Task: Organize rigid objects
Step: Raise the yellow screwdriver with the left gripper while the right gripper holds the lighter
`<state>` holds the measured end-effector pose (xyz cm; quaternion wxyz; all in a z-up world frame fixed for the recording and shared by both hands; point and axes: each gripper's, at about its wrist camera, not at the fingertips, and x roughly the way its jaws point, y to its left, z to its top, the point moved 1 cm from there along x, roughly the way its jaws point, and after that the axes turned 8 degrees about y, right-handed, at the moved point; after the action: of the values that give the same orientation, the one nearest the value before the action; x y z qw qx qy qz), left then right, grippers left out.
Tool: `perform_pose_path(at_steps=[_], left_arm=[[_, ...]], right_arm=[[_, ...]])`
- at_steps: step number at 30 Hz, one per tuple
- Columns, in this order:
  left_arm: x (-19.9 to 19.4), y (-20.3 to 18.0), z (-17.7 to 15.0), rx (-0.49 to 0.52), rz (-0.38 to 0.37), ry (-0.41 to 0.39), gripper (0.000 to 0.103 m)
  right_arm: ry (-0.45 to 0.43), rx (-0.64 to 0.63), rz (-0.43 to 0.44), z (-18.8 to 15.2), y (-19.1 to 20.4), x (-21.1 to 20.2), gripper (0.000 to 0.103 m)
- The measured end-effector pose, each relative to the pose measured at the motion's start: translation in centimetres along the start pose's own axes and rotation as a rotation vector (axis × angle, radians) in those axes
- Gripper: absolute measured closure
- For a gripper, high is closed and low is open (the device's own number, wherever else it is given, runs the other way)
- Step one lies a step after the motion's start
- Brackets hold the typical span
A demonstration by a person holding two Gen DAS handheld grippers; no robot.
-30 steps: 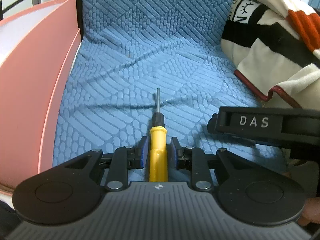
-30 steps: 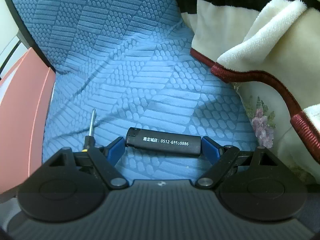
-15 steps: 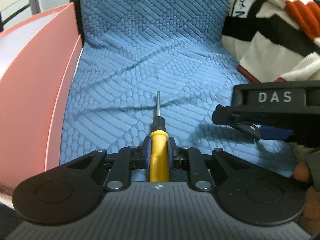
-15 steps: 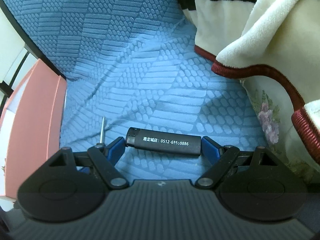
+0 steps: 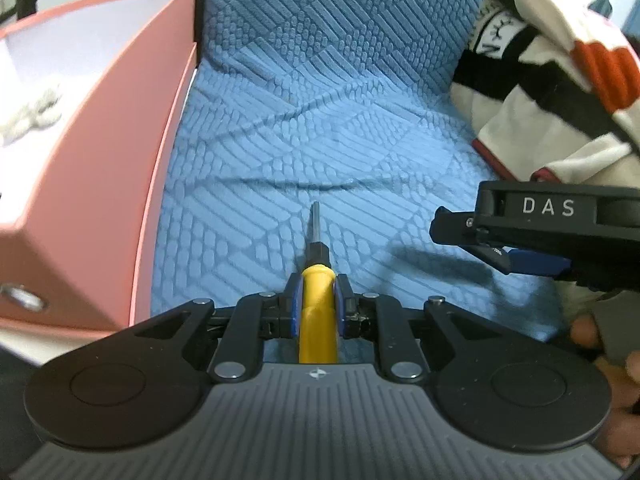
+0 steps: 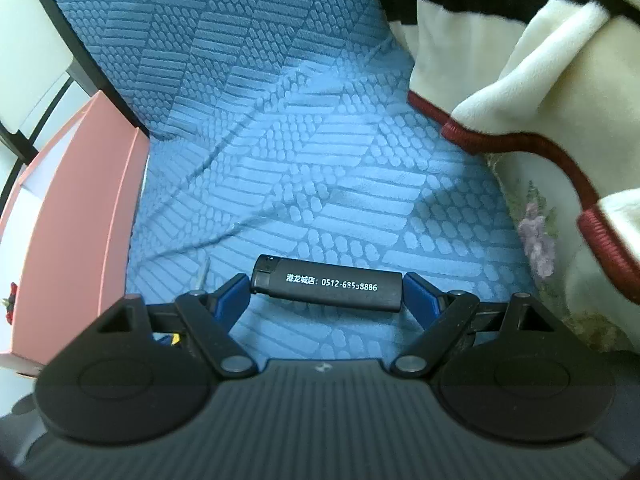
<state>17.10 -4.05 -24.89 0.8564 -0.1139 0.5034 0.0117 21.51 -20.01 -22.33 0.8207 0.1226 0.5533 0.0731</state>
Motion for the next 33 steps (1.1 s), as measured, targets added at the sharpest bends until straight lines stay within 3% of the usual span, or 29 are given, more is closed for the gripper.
perform_pose_path(at_steps=[12,13,15,22,33], left_arm=[[-3.3,-0.3,0.9,0.009,-0.069,-0.022,0.084],[-3.6,-0.3,1.0,0.009,-0.076,-0.027,0.086],[-4.4,-0.3,1.5,0.008,-0.091,-0.035,0.1],[-6.2,-0.1,3.3,0.036,-0.104,-0.064,0.1],[-4.3,0.9,0.0,0.029,-0.107,-0.005,0.1]], right_arm=[[-0.016,-0.051,0.007,-1.4,0.7,-3.3,0.017],[-0.022,-0.061,0.006,-1.3,0.9,-3.6,0.017],[-0.034,-0.088,0.005,-1.3,1.6,-4.3,0.017],[-0.074,-0.146,-0.018,-0.8,3.2,-5.2,0.017],[-0.032,-0.058,-0.005,-1.2,0.2,-2.9,0.017]])
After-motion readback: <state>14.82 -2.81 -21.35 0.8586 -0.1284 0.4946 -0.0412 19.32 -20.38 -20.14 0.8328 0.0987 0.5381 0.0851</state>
